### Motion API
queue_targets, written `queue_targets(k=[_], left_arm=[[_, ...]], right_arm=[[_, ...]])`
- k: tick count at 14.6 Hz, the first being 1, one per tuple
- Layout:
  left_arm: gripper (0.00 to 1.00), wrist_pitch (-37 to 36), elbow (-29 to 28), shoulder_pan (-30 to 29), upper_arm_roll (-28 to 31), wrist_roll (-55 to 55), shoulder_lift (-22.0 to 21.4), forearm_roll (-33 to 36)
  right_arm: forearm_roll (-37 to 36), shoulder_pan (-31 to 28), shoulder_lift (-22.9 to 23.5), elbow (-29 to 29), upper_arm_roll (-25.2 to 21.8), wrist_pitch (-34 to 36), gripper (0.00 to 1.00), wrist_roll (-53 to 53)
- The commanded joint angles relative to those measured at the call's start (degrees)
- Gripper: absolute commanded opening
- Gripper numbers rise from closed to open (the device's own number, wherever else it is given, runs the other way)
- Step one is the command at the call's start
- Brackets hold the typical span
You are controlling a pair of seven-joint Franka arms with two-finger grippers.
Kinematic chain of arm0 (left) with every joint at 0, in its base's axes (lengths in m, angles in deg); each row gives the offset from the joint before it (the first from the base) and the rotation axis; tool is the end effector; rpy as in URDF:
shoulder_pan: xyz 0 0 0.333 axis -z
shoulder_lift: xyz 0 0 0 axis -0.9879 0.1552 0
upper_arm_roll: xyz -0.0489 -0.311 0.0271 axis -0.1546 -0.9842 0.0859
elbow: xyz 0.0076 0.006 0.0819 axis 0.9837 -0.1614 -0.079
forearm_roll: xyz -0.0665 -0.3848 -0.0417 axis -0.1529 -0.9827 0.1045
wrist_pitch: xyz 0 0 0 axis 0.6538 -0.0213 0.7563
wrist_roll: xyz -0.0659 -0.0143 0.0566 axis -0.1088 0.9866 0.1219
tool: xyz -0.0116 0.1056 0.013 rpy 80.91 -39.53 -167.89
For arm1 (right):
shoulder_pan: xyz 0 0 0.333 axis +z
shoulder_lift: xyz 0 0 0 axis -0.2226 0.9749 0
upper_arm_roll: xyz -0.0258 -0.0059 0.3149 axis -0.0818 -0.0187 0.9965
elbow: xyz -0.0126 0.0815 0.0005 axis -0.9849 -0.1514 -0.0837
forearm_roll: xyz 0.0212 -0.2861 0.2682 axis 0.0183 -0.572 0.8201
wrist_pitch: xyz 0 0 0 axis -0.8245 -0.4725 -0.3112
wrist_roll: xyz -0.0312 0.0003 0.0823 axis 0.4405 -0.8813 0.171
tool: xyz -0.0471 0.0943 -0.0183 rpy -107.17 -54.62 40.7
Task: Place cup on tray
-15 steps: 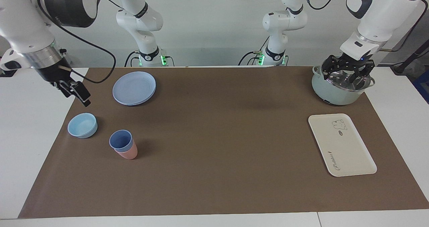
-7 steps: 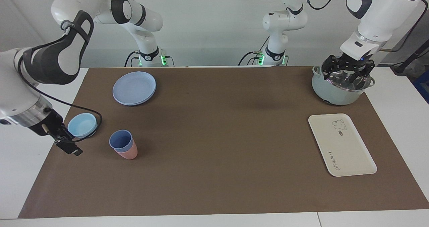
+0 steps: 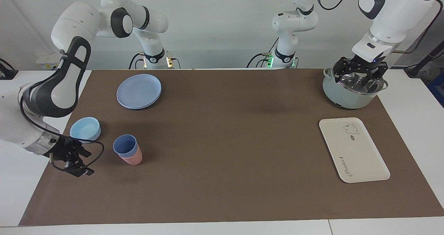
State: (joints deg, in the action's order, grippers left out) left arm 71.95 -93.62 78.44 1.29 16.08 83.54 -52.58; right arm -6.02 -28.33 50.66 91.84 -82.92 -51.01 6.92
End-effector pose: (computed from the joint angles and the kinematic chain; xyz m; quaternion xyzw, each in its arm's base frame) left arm 0.5474 -0.0037 0.6033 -0.9898 0.1417 0.0129 0.0121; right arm 0.7454 -0.1502 0.3795 -0.8398 0.5129 0.0749 0.1613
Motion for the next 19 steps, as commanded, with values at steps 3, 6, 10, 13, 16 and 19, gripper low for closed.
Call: queue_targets(k=[3,6,10,13,16,19], left_arm=[[1.0,-0.38,0.04,-0.36,-0.26,0.21,-0.48,0.98],[1.0,-0.38,0.04,-0.36,-0.26,0.21,-0.48,0.98],[1.0,-0.38,0.04,-0.36,-0.26,0.21,-0.48,0.98],[1.0,-0.38,0.04,-0.36,-0.26,0.21,-0.48,0.98],[1.0,-0.38,0.04,-0.36,-0.26,0.21,-0.48,0.98],[1.0,-0.38,0.04,-0.36,-0.26,0.21,-0.48,0.98]], right_arm=[[8.8,-0.97,0.3,3.51,0.54,-2.01,0.96,-11.35],[10.4,-1.06,-1.9,10.0,0.63,-2.19,0.98,-13.41],[13.29,-0.88,-5.06,17.29,0.63,-2.18,0.98,-13.85],[15.41,-1.49,-6.47,20.3,0.63,-1.67,0.99,-13.5],[15.93,-2.55,-7.0,21.62,0.89,-1.39,1.0,-13.32],[16.98,-2.55,-7.0,22.06,1.07,-1.39,1.0,-13.23]])
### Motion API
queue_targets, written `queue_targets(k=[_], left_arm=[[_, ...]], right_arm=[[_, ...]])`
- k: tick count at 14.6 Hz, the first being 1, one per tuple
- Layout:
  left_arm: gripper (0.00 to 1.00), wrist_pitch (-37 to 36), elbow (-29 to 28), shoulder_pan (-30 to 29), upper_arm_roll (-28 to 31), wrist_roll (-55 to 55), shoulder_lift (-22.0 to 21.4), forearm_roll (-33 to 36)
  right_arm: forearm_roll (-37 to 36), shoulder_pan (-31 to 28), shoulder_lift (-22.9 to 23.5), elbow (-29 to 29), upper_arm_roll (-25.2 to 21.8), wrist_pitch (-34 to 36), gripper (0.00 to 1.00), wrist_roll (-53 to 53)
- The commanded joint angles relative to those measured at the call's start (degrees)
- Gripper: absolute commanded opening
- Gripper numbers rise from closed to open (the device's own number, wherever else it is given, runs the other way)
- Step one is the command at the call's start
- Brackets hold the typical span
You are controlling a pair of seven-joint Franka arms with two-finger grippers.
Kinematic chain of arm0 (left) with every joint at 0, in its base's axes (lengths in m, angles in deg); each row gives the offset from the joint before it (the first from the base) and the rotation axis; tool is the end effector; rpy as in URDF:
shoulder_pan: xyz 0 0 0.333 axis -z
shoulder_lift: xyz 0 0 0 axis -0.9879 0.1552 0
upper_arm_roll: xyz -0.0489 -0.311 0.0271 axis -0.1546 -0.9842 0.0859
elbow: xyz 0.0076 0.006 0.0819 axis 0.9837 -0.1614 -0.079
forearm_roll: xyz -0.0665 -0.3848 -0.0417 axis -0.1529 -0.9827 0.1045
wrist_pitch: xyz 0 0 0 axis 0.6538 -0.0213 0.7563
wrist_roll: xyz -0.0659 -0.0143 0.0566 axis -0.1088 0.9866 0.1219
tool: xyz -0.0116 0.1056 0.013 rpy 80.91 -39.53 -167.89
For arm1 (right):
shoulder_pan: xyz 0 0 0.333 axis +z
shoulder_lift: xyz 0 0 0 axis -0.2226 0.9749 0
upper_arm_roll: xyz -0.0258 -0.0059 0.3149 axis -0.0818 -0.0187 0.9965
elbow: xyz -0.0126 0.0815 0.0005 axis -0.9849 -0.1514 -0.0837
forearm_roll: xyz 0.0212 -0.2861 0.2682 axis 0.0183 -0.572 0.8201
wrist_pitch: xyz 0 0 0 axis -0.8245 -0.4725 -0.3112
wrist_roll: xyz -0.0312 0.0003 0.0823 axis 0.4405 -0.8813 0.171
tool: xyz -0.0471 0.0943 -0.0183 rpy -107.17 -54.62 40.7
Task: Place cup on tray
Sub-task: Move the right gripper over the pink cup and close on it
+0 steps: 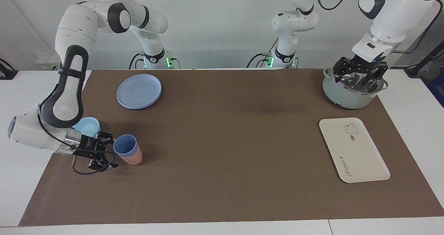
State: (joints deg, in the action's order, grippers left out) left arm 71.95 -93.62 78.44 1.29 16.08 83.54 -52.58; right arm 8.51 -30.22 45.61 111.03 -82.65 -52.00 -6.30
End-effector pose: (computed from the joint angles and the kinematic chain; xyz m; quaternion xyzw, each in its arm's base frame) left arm 0.5474 -0.0037 0.6033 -0.9898 0.1417 0.0129 0.0121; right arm 0.6973 -0.1349 0.3014 -0.6998 0.6402 0.2340 0.2137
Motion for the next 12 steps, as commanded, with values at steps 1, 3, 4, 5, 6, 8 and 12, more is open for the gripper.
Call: queue_targets(k=[1,3,4,5,6,8,12], left_arm=[[1.0,-0.38,0.04,-0.45,-0.26,0.22,-0.48,0.97],[1.0,-0.38,0.04,-0.36,-0.26,0.22,-0.48,0.97],[1.0,-0.38,0.04,-0.36,-0.26,0.22,-0.48,0.97],[1.0,-0.38,0.04,-0.36,-0.26,0.22,-0.48,0.97],[1.0,-0.38,0.04,-0.36,-0.26,0.22,-0.48,0.97],[1.0,-0.38,0.04,-0.36,-0.26,0.22,-0.48,0.97],[1.0,-0.38,0.04,-0.36,-0.26,0.22,-0.48,0.97]], right_arm=[[3.68,-0.57,-1.69,2.87,0.8,-0.49,1.0,0.07],[5.88,-0.05,-1.07,3.22,0.8,-0.84,1.0,2.18],[5.98,0.04,-0.98,3.22,0.8,-1.19,1.0,2.27],[6.15,0.39,-0.98,3.48,0.8,-1.63,1.0,2.36],[6.68,0.65,-1.07,4.0,0.8,-1.81,1.0,2.36],[8.17,0.57,-0.63,4.62,0.8,-1.99,1.0,3.23],[11.43,0.57,0.69,5.06,0.89,-1.38,1.0,6.14]])
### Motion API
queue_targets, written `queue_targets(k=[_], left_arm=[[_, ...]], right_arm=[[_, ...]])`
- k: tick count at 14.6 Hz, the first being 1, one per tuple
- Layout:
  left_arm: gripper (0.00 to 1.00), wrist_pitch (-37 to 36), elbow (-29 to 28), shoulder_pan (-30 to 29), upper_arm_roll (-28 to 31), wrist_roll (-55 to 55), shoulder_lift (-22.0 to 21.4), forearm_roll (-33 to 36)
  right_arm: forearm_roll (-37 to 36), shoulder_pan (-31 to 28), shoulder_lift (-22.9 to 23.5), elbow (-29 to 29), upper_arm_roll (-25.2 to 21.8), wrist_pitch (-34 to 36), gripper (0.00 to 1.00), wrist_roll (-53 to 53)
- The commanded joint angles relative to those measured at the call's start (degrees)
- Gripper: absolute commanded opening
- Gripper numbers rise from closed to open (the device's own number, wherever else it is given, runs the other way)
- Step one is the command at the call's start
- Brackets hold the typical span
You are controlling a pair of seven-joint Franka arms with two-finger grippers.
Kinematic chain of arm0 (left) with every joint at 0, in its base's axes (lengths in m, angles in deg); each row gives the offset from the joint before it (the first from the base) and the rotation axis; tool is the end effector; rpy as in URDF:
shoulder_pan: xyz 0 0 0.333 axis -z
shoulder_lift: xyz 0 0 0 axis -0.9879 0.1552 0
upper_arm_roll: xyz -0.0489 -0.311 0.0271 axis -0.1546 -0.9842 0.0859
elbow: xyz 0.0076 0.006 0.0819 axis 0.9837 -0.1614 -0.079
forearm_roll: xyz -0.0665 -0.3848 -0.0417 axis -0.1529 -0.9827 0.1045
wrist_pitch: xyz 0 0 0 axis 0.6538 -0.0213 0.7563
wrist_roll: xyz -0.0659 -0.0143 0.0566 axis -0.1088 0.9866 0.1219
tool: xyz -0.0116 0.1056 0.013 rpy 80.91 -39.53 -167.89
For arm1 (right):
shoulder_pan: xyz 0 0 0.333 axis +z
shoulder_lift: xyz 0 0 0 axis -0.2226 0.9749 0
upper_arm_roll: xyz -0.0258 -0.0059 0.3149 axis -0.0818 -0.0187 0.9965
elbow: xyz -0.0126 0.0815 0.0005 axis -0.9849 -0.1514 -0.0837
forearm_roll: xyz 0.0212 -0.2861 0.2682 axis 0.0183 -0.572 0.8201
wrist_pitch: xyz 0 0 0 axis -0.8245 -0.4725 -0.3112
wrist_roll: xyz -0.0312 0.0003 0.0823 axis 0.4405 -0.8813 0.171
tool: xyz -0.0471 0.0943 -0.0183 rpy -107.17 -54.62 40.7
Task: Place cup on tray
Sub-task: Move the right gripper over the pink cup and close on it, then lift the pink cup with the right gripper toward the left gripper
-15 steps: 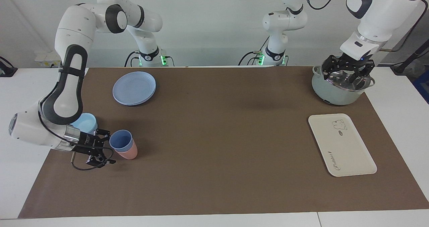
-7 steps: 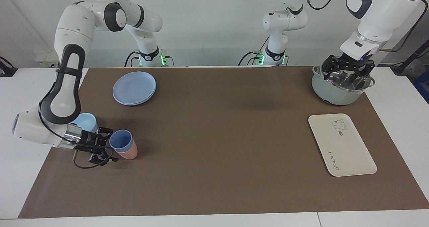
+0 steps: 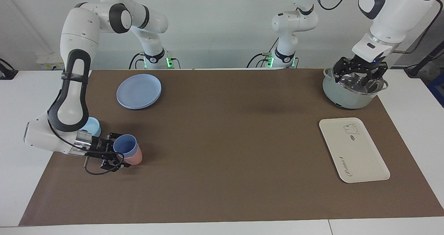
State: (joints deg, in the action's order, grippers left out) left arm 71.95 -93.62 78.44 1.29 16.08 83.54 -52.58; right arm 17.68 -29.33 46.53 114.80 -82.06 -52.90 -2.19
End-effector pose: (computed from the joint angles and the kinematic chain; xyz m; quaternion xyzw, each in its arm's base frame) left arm 0.5474 -0.0037 0.6033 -0.9898 0.1417 0.0129 0.0121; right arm 0.6932 -0.1055 0.2705 -0.6793 0.6214 0.2788 0.2733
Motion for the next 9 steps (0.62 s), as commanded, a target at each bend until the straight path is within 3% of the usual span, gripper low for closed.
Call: queue_targets(k=[1,5,6,7,9], left_arm=[[1.0,-0.38,0.04,-0.36,-0.26,0.21,-0.48,0.97],[1.0,-0.38,0.04,-0.36,-0.26,0.21,-0.48,0.97],[1.0,-0.38,0.04,-0.36,-0.26,0.21,-0.48,0.97],[1.0,-0.38,0.04,-0.36,-0.26,0.21,-0.48,0.97],[1.0,-0.38,0.04,-0.36,-0.26,0.21,-0.48,0.97]], right_arm=[[3.74,-0.23,-0.23,1.39,0.3,-0.04,1.0,2.11],[7.26,-0.23,-1.37,5.16,0.3,-0.03,0.99,6.67],[7.44,-0.23,-2.16,5.78,0.3,0.58,0.45,8.69],[8.23,-0.23,-3.21,6.65,0.3,2.93,0.0,8.53],[11.9,0.03,-5.41,10.6,0.3,3.13,0.0,9.49]])
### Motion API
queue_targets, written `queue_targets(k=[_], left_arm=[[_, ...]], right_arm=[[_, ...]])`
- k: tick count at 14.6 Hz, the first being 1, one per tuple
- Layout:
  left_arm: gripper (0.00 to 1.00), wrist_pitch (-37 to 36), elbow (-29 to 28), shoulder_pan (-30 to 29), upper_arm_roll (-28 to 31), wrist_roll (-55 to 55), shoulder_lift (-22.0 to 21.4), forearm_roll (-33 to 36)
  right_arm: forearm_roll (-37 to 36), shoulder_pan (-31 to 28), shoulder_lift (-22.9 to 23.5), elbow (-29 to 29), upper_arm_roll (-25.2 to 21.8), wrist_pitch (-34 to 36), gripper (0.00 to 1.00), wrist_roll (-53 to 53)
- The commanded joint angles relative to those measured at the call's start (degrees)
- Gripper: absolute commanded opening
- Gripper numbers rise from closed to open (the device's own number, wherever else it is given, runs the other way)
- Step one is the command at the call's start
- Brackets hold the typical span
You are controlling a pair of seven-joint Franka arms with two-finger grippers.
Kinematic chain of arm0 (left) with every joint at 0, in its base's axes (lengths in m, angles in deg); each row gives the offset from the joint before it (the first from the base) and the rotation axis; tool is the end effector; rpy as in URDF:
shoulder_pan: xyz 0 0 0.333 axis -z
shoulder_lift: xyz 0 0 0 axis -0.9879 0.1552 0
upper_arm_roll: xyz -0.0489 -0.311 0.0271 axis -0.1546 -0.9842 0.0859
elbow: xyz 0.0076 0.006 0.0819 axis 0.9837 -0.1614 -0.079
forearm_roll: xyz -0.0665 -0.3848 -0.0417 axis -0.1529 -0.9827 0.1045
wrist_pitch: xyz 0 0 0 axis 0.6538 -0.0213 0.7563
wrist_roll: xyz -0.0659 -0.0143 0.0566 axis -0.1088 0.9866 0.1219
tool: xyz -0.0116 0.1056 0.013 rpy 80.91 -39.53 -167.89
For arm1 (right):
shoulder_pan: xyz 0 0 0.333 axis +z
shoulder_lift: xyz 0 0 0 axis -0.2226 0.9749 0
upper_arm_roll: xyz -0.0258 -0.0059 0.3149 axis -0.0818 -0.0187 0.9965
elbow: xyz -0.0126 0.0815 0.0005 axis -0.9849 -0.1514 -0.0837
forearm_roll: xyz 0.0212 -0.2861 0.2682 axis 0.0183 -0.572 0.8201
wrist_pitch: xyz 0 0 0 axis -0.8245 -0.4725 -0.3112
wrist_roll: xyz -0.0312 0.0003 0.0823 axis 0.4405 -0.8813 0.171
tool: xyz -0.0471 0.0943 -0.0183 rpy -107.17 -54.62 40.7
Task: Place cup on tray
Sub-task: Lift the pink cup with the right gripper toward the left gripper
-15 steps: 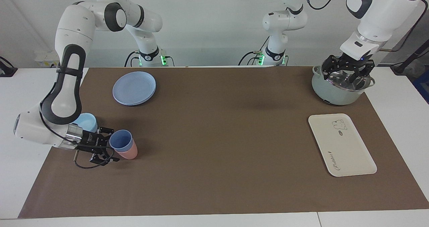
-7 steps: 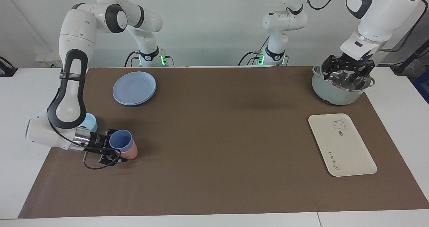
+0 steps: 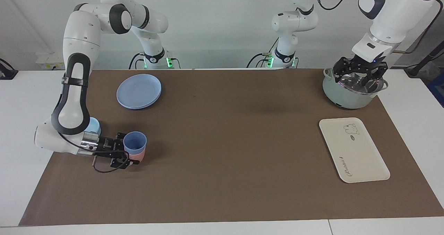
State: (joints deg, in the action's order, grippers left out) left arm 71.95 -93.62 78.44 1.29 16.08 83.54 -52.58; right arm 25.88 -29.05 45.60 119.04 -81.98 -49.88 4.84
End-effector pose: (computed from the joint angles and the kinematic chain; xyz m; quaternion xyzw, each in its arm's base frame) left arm 0.5474 -0.0037 0.6033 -0.9898 0.1417 0.0129 0.0121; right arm 0.6788 -0.0836 0.2583 -0.6718 0.5777 0.3228 0.3328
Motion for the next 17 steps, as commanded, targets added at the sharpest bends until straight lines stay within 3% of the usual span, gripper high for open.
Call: queue_targets(k=[1,11,17], left_arm=[[1.0,-0.38,0.04,-0.36,-0.26,0.21,-0.48,0.97],[1.0,-0.38,0.04,-0.36,-0.26,0.21,-0.48,0.97],[1.0,-0.38,0.04,-0.36,-0.26,0.21,-0.48,0.97]], right_arm=[[5.11,-0.07,-5.88,7.25,0.22,0.11,0.0,2.3],[11.1,8.35,-12.75,11.55,0.3,1.08,0.0,1.94],[13.48,13.46,-17.05,14.64,0.22,-1.9,0.0,-1.56]])
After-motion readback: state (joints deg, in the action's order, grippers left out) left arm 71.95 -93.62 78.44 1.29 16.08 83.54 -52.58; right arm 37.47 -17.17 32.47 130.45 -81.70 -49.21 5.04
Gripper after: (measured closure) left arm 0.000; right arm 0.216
